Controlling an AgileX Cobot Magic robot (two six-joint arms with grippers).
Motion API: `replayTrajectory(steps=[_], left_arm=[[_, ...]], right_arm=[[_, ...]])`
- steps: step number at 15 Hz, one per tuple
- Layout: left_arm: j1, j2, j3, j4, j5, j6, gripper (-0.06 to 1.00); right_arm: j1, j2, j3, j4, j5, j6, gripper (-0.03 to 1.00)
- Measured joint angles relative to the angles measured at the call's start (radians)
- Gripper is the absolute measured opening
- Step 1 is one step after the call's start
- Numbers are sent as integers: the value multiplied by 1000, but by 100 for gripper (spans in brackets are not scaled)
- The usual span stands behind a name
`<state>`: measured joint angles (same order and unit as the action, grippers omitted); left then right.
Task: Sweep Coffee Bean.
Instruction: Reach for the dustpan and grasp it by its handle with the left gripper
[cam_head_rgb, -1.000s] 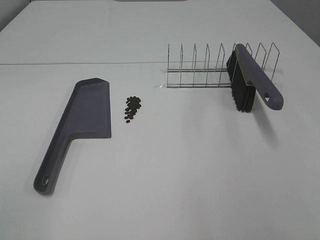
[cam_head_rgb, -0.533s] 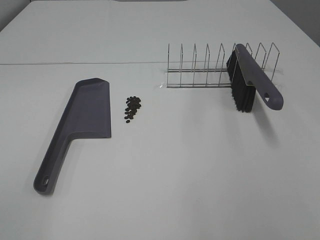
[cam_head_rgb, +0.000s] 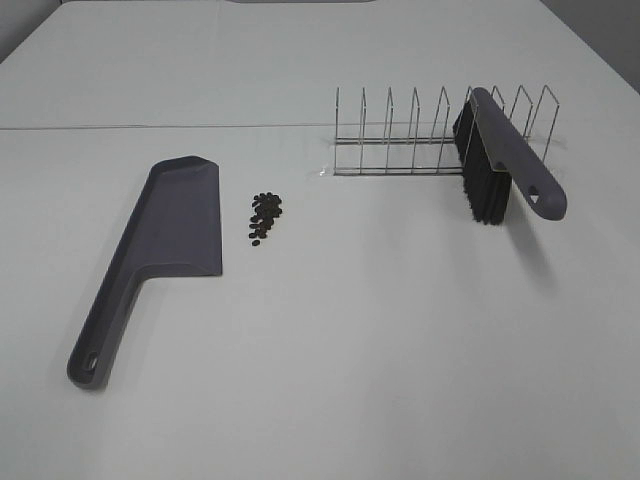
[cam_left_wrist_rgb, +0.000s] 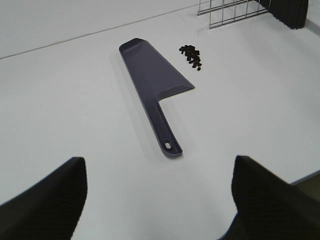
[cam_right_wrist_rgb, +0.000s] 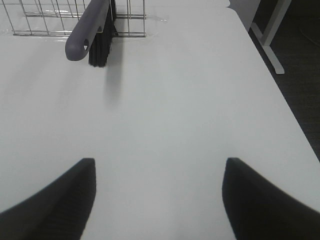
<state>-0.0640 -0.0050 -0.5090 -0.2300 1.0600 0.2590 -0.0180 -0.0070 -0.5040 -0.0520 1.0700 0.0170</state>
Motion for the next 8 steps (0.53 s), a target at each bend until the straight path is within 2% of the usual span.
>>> replayTrajectory(steps=[8], left_arm=[[0,0,0,0,0,0,76]], right_arm=[[0,0,0,0,0,0,68]])
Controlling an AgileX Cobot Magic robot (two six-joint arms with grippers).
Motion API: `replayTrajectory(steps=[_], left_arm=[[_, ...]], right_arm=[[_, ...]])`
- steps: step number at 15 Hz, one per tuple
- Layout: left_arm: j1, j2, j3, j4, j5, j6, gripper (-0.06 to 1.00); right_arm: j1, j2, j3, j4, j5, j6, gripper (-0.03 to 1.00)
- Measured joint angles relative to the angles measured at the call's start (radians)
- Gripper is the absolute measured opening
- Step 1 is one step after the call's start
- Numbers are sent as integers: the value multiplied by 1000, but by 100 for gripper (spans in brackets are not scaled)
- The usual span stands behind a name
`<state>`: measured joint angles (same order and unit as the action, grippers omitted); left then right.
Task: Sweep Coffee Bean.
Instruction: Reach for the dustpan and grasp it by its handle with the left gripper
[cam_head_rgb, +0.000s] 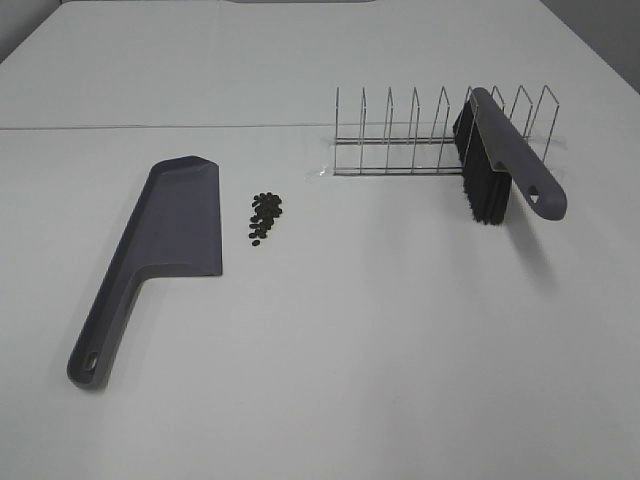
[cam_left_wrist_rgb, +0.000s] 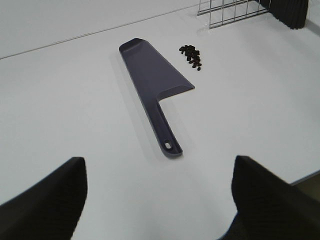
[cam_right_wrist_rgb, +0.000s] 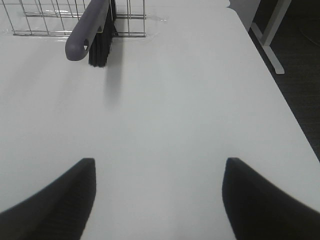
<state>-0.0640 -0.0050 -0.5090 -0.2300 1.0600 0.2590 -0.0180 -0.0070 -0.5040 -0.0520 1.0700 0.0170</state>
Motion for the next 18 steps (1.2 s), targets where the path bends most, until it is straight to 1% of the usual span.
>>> replayTrajectory(steps=[18], left_arm=[[0,0,0,0,-3,0,76]], right_arm=[[0,0,0,0,0,0,68]])
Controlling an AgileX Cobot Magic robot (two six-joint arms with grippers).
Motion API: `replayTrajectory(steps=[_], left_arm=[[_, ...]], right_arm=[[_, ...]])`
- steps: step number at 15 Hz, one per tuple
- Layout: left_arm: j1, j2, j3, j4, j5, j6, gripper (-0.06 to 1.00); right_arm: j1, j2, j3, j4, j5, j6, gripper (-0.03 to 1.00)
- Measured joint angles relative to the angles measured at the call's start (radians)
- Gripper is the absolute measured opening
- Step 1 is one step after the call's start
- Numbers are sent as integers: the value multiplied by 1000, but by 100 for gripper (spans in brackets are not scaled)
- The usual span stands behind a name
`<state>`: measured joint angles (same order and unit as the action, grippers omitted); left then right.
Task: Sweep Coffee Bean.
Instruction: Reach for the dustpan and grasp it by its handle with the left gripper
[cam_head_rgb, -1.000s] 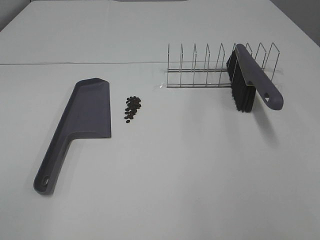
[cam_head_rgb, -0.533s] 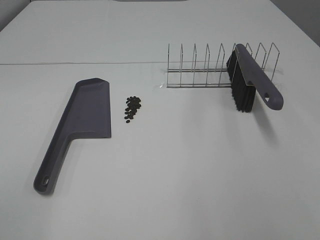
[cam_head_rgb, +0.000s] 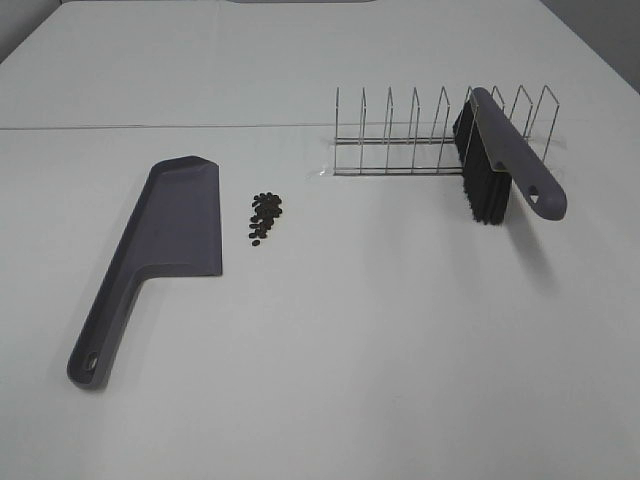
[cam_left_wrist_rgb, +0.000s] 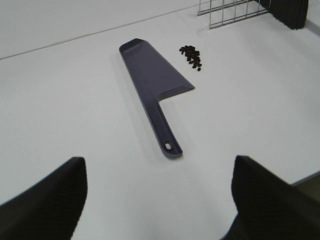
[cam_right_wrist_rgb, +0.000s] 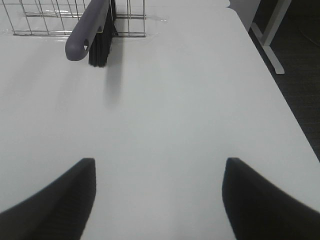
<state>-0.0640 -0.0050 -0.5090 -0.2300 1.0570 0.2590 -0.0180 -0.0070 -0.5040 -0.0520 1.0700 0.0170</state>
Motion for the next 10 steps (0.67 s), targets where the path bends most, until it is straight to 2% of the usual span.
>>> replayTrajectory(steps=[3,5,7,8,10], left_arm=[[0,27,-27,0,-106,0,76],[0,134,-32,-2,-241,0,76],[0,308,-35,-20,-352,-31,76],[0,518,-71,-46,-411,-46,76],[0,688,-128,-54,-425,-50,76]], right_arm=[[0,0,0,0,0,0,68],[0,0,0,0,0,0,68],[0,0,0,0,0,0,68],[0,0,0,0,0,0,68],[0,0,0,0,0,0,68]])
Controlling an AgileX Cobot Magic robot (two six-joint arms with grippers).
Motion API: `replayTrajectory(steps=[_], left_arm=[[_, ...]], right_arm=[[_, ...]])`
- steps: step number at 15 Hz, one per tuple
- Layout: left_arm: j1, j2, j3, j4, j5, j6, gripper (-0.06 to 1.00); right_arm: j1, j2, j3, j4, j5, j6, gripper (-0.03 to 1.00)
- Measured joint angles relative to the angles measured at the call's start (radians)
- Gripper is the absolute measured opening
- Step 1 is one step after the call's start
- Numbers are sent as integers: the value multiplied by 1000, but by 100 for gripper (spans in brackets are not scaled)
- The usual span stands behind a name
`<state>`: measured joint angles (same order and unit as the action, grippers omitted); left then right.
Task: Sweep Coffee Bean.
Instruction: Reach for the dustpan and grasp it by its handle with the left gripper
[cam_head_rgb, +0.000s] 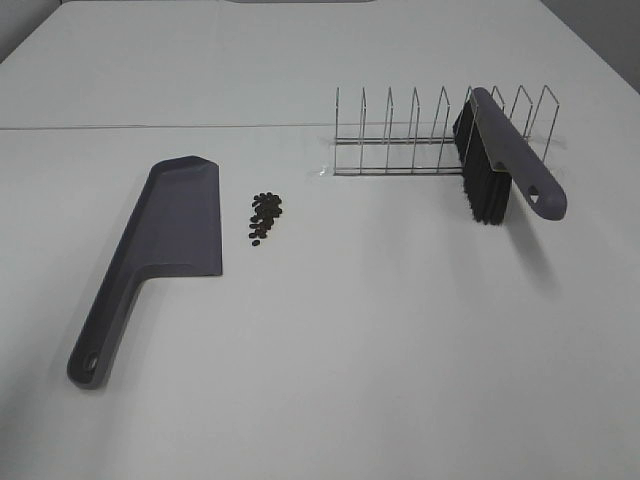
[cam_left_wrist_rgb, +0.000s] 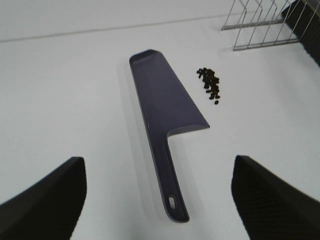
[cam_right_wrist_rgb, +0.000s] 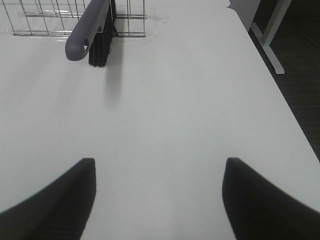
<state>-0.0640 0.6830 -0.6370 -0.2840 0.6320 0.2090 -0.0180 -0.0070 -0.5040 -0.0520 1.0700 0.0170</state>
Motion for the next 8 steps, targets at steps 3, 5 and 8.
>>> replayTrajectory(steps=[3,5,8], left_arm=[[0,351,-124,-7,-4,-7,76],[0,550,-200,-7,-7,-56,76],[-1,760,-269,-7,-15,-115,76]], right_arm=[[0,0,0,0,0,0,68],[0,0,0,0,0,0,68],[0,0,0,0,0,0,68]])
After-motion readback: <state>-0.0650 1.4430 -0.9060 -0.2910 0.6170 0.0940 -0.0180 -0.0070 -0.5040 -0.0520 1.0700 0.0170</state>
